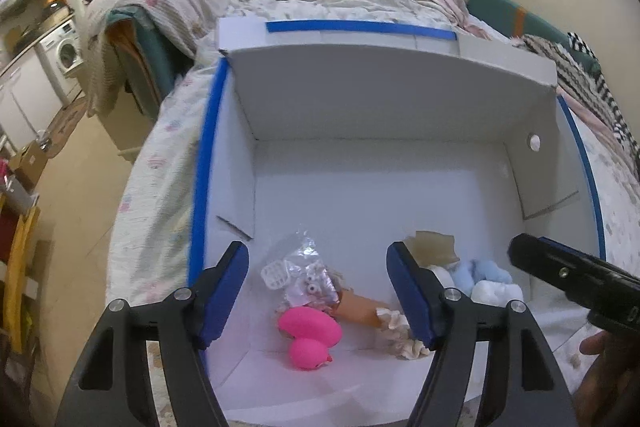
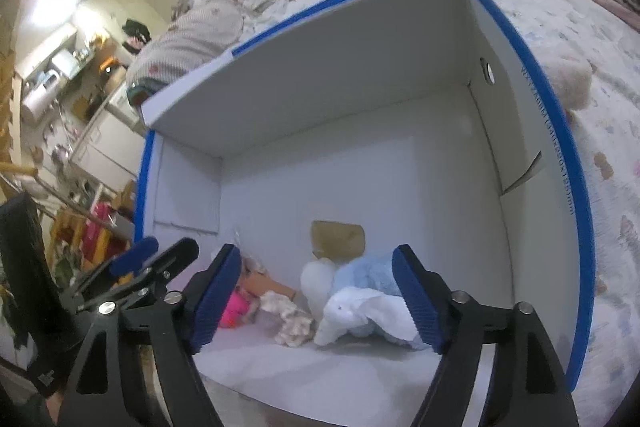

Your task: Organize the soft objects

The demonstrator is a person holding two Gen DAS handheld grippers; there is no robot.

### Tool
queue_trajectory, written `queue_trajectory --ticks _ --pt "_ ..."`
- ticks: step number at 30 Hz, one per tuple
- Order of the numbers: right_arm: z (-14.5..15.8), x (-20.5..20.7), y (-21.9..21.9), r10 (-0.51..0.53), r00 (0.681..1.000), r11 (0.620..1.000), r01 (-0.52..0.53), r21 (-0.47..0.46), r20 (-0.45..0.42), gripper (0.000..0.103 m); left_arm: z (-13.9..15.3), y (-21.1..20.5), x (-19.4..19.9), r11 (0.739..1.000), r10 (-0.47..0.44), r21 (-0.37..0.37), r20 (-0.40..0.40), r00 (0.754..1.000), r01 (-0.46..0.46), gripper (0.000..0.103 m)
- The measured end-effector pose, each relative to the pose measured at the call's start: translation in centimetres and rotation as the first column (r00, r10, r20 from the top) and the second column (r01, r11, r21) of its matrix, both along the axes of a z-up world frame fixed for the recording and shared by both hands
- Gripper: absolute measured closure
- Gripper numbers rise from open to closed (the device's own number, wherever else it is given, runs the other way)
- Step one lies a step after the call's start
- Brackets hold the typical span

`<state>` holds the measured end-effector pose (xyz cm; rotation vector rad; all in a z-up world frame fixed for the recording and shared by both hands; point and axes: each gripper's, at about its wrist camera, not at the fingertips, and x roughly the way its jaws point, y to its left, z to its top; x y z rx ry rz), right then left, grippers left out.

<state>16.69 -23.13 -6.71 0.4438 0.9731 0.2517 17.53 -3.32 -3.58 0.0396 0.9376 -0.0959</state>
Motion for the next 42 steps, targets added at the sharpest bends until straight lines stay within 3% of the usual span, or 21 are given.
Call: queue_trajectory --ticks 4,6,14,16,17,20,24,37,42 --pt "0.5 -0.3 0.1 -0.011 1.000 1.000 0.011 0.001 0.015 0.015 0.7 0.8 -0.4 0.999 0.046 -0.001 0.000 0.999 -0.046 0.034" --pt "0.7 -0.6 0.1 -0.021 1.000 1.000 0.021 -0.009 0.020 0.000 0.9 1.2 -0.6 0.998 0.064 0.001 -0.020 0.998 -0.064 0.034" --pt "1.5 -2.2 0.0 -0.049 0.998 0.998 0.051 -0.032 0.044 0.000 1.5 1.9 -1.9 0.998 0.044 -0.044 -0.075 0.996 -0.048 0.034" --pt "1.6 -2.7 0.1 -0.050 0.997 0.997 0.052 -0.049 0.051 0.000 1.8 2.0 -2.7 0.998 0.045 -0.035 -0.062 0.997 -0.047 0.028" --pt "1.7 -3.1 0.1 -0.049 0.997 0.997 0.052 -0.058 0.054 0.000 1.9 2.1 -3.0 0.998 0.046 -0.034 -0.060 0.997 -0.048 0.019" --pt "2.2 -4.1 0.0 -0.056 0.996 0.995 0.061 -0.079 0.066 0.000 2.2 2.8 -4.3 0.997 0.044 -0.069 -0.055 0.998 -0.047 0.016" --pt "2.9 -5.4 -0.1 -0.073 0.993 0.991 0.082 -0.106 0.088 0.000 2.9 4.0 -5.9 0.994 0.057 -0.092 -0.029 0.998 -0.060 0.001" --pt "3.2 -10.1 0.3 -0.088 0.991 0.984 0.102 -0.144 0.100 0.000 3.3 5.6 -10.6 0.996 0.082 -0.039 0.024 0.996 -0.081 0.001" --pt "4.1 -11.8 0.9 -0.076 0.986 0.985 0.097 -0.143 0.146 0.000 5.7 6.3 -12.8 0.991 0.111 -0.090 0.155 0.982 -0.098 0.001"
